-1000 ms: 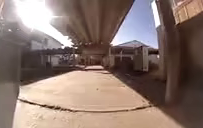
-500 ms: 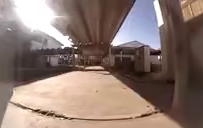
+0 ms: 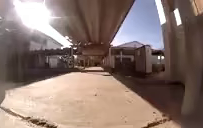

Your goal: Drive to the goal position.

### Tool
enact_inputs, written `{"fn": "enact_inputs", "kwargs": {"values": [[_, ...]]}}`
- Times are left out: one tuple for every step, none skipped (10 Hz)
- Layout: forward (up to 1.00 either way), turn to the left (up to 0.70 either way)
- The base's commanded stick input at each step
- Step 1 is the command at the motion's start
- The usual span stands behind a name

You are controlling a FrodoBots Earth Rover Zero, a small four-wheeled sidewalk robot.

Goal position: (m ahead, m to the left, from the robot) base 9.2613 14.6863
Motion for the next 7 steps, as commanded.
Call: {"fn": "enact_inputs", "kwargs": {"values": [[0.5, 0.0], [0.5, 0.0], [0.5, 0.0], [0.5, 0.0], [0.5, 0.0], [0.5, 0.0], [0.5, 0.0]]}}
